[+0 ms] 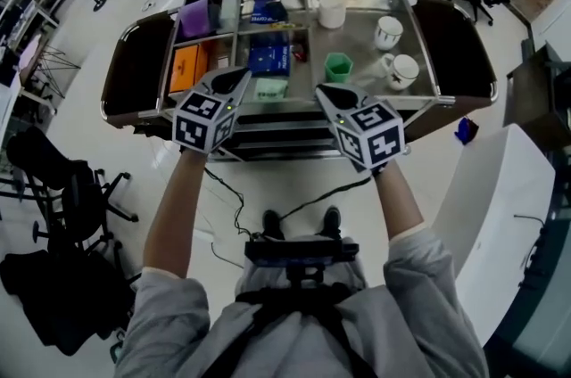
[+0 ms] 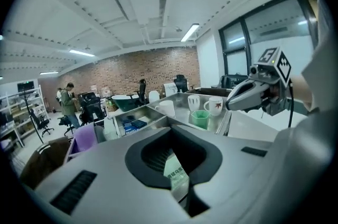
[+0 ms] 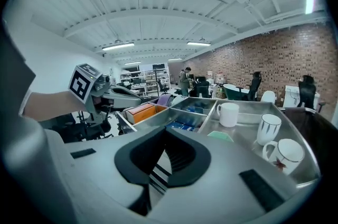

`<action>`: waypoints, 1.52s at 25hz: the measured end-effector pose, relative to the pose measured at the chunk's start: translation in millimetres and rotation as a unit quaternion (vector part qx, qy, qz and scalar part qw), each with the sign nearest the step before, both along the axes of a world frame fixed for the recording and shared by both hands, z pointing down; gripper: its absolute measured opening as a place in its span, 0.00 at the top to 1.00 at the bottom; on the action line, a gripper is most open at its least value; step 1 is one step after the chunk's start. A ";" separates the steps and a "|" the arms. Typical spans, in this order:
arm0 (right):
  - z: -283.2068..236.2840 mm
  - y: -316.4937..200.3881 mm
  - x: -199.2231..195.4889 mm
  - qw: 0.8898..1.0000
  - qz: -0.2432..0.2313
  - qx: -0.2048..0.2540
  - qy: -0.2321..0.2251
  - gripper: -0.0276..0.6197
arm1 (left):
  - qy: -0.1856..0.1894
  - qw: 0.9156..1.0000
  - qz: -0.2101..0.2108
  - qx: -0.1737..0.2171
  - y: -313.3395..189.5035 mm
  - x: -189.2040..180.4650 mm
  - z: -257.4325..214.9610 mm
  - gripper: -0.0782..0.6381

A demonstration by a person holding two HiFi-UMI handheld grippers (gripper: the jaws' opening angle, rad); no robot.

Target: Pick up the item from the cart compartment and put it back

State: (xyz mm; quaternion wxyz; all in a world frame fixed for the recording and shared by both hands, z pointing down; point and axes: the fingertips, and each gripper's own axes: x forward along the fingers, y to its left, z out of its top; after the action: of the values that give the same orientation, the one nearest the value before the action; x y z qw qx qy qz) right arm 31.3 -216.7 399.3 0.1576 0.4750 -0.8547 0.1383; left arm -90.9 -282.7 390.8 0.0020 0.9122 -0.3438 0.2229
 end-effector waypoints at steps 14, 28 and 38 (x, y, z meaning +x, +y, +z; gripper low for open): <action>3.2 34.5 18.0 0.998 0.028 0.017 -0.044 0.94 | 0.122 0.987 -0.095 -0.038 63.8 -59.0 15.7 0.88; 13.0 46.1 30.4 0.998 0.049 0.011 -0.029 0.95 | 0.128 0.984 -0.113 -0.046 78.6 -72.5 28.0 0.88; 14.9 50.9 29.9 0.999 0.046 0.008 -0.025 0.95 | 0.123 0.984 -0.125 -0.042 87.5 -79.3 30.9 0.88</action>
State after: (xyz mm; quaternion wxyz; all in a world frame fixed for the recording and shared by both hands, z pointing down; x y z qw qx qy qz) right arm 61.1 -165.8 414.2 0.1256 0.5113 -0.8368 0.1501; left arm -170.2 -195.2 421.7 0.1107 0.8816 -0.4426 0.1212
